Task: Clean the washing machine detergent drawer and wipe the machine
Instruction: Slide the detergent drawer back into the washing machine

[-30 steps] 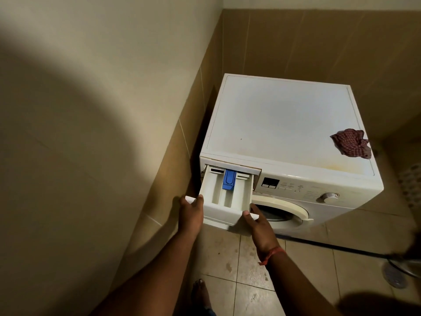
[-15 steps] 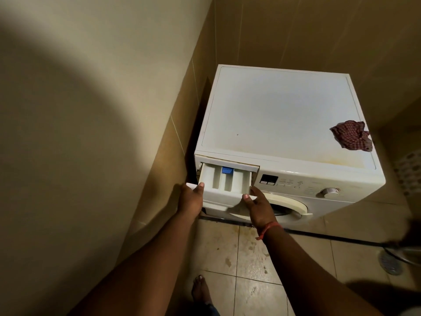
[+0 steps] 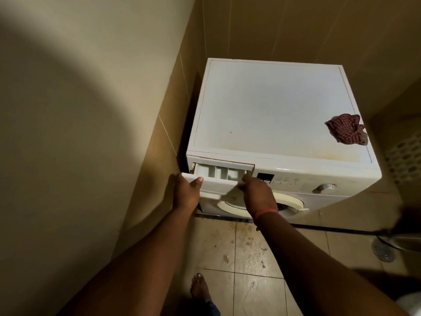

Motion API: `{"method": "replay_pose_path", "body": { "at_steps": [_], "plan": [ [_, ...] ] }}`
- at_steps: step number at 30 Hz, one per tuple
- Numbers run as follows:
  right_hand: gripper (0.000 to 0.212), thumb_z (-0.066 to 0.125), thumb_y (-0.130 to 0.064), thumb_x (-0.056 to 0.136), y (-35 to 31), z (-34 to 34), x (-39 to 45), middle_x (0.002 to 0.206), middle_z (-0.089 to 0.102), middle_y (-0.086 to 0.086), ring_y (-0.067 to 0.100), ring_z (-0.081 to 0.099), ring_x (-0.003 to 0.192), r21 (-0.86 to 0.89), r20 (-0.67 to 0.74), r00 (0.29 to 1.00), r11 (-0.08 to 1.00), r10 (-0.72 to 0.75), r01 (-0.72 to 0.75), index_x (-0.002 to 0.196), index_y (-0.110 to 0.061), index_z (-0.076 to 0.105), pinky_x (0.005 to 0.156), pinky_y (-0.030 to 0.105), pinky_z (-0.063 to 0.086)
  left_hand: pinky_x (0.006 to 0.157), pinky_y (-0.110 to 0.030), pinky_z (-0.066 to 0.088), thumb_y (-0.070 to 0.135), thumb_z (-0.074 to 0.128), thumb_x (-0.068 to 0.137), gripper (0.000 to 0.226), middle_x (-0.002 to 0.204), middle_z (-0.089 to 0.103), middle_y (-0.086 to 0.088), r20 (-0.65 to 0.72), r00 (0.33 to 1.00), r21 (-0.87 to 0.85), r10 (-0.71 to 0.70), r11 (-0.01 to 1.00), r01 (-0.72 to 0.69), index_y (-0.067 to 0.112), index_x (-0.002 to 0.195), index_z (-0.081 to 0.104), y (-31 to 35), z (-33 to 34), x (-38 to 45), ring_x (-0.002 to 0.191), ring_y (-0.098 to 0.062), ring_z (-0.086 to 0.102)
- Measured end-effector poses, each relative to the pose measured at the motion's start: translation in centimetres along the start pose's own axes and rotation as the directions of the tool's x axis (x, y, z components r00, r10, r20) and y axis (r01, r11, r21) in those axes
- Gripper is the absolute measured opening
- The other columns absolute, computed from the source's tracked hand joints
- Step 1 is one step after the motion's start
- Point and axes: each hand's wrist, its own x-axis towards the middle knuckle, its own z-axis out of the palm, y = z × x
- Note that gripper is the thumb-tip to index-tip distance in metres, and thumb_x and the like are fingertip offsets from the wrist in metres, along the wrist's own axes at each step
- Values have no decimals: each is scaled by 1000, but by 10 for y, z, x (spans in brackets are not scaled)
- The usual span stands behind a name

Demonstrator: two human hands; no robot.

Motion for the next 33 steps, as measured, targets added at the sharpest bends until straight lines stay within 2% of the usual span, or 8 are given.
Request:
{"method": "replay_pose_path", "body": {
  "at_steps": [3,6,10,12,15,20,27,33],
  "plan": [
    [31,69,-19,86,-2,-3,15,106,61,11,33,60,93,-202,-79,994,978,-72,55,113,-13,56,69,38,50,95,-36,49,19,70,88,63,133,53,-16,10,1000,26,-9,1000,8,3,138,36,8,7,13,118,-32,56],
    [50,81,-24,71,-6,-9,27,104,55,12,34,53,90,-435,-150,979,898,-136,58,111,-9,55,70,41,46,103,-42,47,19,73,86,78,141,48,-18,-1,1000,149,23,989,-23,1,145,27,16,12,26,126,-34,51],
    [67,84,-39,66,-6,-18,47,109,53,12,35,52,93,-510,-161,979,860,-122,24,117,-10,52,75,44,43,119,-39,23,30,70,88,96,160,14,-19,10,990,419,139,898,-130,1,153,6,29,17,41,148,-32,16],
    [69,85,-35,66,-6,-18,58,110,53,9,34,53,94,-545,-167,980,838,-108,-1,121,-11,51,76,43,44,122,-39,13,35,69,87,97,161,11,-20,18,970,562,243,800,-211,1,153,6,36,17,50,149,-32,7],
    [70,82,-32,70,-6,-18,71,116,52,7,33,54,102,-556,-148,985,831,-91,-7,127,-13,46,87,48,45,122,-38,9,39,68,87,96,161,11,-17,60,932,705,357,646,-293,5,153,7,47,15,58,149,-32,5],
    [78,71,-42,83,-4,-23,81,133,48,7,34,47,121,-529,-41,995,846,-96,60,143,-13,31,106,55,32,122,-43,12,36,71,85,99,162,5,-15,110,913,771,393,545,-328,12,155,5,60,13,63,150,-32,0],
    [80,68,-48,85,-9,-31,83,139,44,6,33,43,128,-513,9,996,854,-88,80,146,-15,28,112,58,26,121,-47,11,35,65,90,92,162,5,-15,149,902,824,406,453,-340,14,155,4,61,16,57,150,-33,-1],
    [82,65,-46,88,-5,-41,71,149,37,5,31,35,138,-422,84,994,901,-72,100,151,-15,22,115,56,21,119,-51,4,35,61,92,89,163,-2,-14,290,873,813,391,381,-441,14,155,2,70,24,45,150,-32,-7]
  ]
}}
